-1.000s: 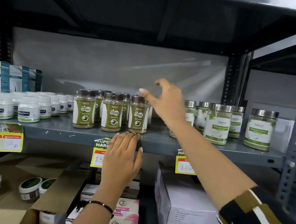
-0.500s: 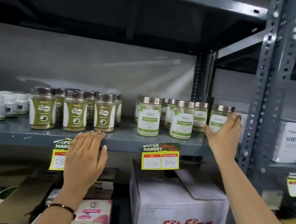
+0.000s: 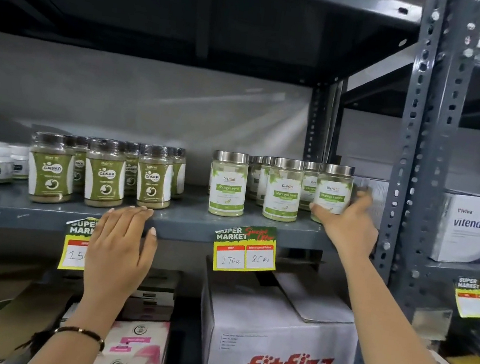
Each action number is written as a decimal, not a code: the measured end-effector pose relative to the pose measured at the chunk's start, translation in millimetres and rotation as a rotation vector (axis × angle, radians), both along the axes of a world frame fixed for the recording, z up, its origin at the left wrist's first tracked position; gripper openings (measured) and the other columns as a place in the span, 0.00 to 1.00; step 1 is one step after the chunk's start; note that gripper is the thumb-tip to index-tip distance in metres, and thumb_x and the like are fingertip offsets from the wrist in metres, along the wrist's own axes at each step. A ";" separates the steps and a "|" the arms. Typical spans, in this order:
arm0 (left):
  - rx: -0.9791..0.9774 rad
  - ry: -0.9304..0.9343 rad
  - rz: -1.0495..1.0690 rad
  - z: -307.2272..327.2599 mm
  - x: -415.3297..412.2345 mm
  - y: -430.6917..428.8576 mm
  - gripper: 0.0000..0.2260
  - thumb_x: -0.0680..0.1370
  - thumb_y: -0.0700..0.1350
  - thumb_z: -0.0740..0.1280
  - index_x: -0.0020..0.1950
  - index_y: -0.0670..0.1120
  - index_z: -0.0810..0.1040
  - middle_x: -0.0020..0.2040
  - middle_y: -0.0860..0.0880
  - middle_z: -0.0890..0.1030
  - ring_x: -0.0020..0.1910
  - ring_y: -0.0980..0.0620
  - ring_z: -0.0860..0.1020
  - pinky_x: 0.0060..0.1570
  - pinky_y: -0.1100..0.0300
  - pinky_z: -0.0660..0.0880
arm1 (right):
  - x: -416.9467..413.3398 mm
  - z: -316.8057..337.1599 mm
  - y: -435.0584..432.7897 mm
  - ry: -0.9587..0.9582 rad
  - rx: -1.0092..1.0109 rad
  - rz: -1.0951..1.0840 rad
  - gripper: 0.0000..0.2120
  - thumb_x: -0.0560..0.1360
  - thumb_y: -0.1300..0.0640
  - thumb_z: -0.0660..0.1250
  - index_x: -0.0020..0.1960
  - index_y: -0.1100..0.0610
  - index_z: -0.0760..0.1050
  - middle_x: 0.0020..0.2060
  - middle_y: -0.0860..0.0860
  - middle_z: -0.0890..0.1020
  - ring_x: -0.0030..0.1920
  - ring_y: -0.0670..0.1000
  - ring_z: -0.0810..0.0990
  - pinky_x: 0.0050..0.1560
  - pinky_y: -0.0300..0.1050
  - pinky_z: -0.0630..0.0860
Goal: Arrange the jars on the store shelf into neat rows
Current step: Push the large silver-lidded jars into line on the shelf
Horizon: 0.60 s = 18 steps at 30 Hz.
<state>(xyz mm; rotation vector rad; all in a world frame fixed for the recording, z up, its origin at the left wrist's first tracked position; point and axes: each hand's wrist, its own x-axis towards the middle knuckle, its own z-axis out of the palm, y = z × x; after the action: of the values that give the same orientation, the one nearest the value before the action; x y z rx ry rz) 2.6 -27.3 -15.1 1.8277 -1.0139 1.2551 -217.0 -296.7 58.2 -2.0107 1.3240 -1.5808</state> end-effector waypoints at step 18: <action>-0.043 0.047 0.011 0.8 -7.4 -4.0 0.19 0.78 0.48 0.54 0.55 0.37 0.77 0.52 0.39 0.80 0.54 0.40 0.74 0.60 0.45 0.65 | -1.7 -6.2 -5.4 0.041 -0.102 -0.031 0.33 0.63 0.40 0.73 0.55 0.63 0.67 0.49 0.60 0.80 0.50 0.61 0.80 0.51 0.53 0.72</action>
<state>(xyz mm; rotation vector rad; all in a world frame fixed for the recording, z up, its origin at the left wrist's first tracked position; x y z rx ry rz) -4.8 -31.3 -14.2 1.8236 -0.9459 1.2256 -218.6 -302.1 52.0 -2.1021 1.3203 -1.6614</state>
